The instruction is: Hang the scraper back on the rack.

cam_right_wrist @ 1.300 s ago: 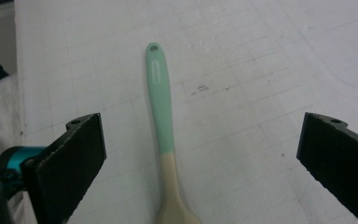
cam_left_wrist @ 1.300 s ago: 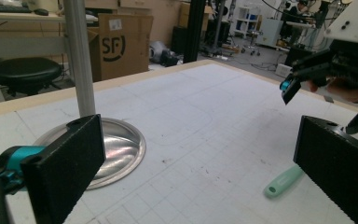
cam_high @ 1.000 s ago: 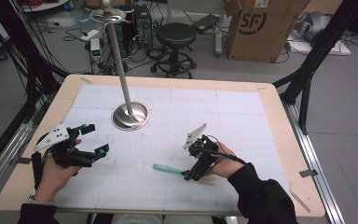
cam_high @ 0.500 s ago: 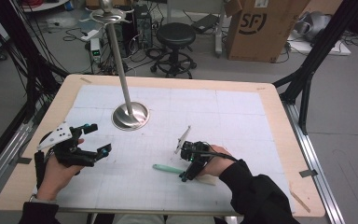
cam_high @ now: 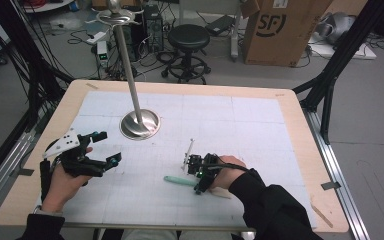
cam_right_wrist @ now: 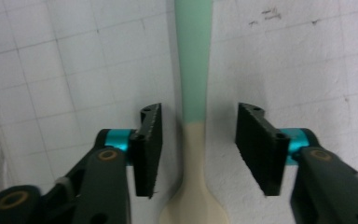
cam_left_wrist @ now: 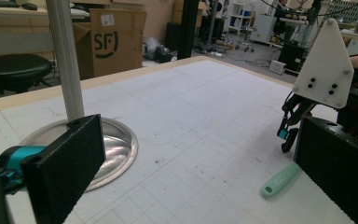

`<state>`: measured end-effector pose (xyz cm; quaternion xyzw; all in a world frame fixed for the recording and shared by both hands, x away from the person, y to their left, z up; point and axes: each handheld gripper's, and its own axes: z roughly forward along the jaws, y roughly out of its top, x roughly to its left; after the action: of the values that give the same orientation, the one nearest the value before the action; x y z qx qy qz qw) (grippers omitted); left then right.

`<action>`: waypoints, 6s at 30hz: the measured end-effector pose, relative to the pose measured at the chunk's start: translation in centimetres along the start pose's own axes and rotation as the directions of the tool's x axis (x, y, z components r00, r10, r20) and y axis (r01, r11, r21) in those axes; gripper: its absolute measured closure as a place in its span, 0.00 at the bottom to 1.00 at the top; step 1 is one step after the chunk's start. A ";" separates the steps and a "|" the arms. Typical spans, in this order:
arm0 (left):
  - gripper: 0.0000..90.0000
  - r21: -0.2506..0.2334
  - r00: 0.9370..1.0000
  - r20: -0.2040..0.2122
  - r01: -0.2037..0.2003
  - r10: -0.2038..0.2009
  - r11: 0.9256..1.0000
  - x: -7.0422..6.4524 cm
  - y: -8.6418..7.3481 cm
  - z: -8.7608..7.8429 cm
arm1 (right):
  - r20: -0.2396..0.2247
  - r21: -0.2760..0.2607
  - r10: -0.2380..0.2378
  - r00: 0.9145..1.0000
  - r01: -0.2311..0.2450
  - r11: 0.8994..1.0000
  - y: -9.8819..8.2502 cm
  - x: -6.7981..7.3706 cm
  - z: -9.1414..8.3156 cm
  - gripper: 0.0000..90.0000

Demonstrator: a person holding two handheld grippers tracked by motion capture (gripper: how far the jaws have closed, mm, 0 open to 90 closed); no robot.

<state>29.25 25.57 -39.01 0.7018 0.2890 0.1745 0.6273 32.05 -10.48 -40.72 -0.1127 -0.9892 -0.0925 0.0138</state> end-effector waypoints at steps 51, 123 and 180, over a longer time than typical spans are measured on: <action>0.03 -0.017 1.000 -0.003 0.006 -0.006 1.000 -0.2 0.1 0.0 | 0.084 -0.799 0.274 0.958 -0.100 0.593 -4.5 -2.7 -6.6 0.89; 0.03 -0.044 1.000 -0.023 0.020 -0.021 0.999 0.2 0.1 -1.3 | 0.128 -0.932 0.365 0.922 -0.014 0.362 9.5 -9.2 -15.7 0.89; 0.03 -0.023 0.998 -0.055 0.017 -0.018 1.000 0.7 -0.9 0.5 | 0.045 -0.906 0.388 0.921 -0.126 0.405 -7.1 -5.9 -7.4 0.00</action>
<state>29.94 25.69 -40.04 0.6871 0.3104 0.1915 0.6284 36.24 -19.96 -35.04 -0.2654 -0.7556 -0.5779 -0.1571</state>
